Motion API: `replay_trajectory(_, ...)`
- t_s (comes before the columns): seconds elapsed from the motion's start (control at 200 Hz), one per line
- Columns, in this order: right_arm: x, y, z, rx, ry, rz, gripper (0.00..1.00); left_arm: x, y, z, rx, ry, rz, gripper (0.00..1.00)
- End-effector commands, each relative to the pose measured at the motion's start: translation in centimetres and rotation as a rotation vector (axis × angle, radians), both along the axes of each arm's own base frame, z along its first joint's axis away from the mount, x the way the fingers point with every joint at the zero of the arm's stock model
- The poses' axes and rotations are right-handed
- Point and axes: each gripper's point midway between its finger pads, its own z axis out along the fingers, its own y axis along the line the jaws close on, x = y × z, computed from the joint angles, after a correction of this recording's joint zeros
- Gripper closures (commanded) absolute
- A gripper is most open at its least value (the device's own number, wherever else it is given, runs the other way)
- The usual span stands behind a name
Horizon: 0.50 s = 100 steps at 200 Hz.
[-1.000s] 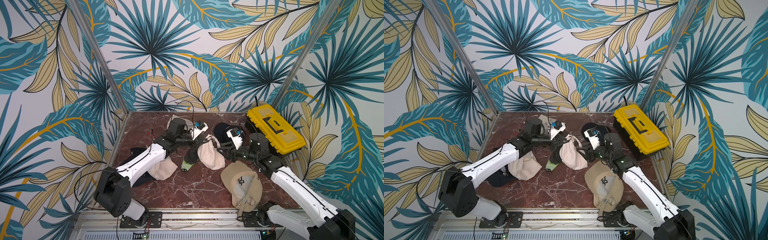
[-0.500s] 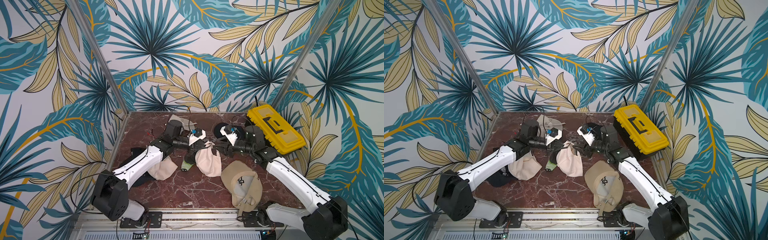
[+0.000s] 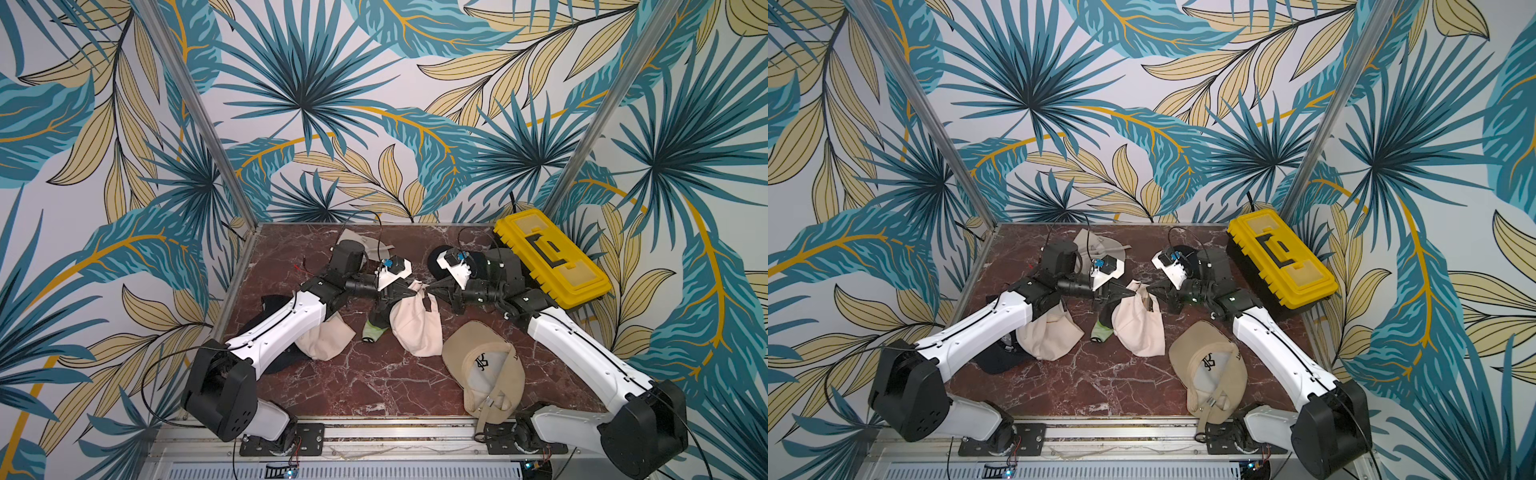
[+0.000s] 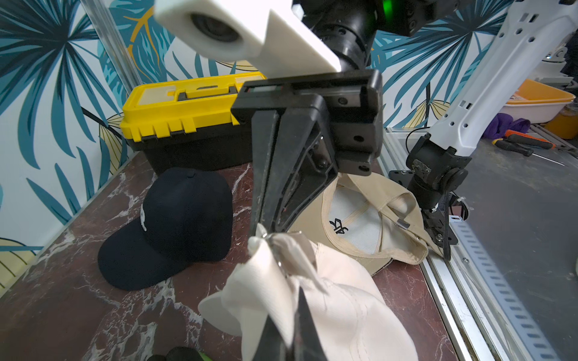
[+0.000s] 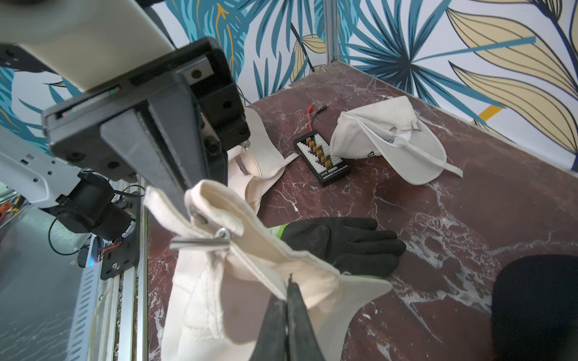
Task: Open the adjustable buckle of the baseball cap
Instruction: Pull the adjustable strap on the baseball cap.
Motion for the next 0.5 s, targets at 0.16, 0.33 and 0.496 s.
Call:
replay_trajectory(0.16, 2.5, -6.1, -6.3, -0.162, 0.186, -0.367, 1.00, 0.0, 0.9, 4.6, -0.077, -0.077, -0.003, 1.00)
replay_trajectory(0.33, 2.3, -6.4, -6.6, -0.172, 0.213, -0.359, 1.00, 0.1, 0.9, 5.2, -0.092, -0.058, -0.014, 1.00)
replay_trajectory(0.496, 1.4, -3.8, -5.9, -0.098, 0.264, -0.215, 1.00, -1.0, 0.4, 5.8, -0.125, -0.022, -0.110, 1.00)
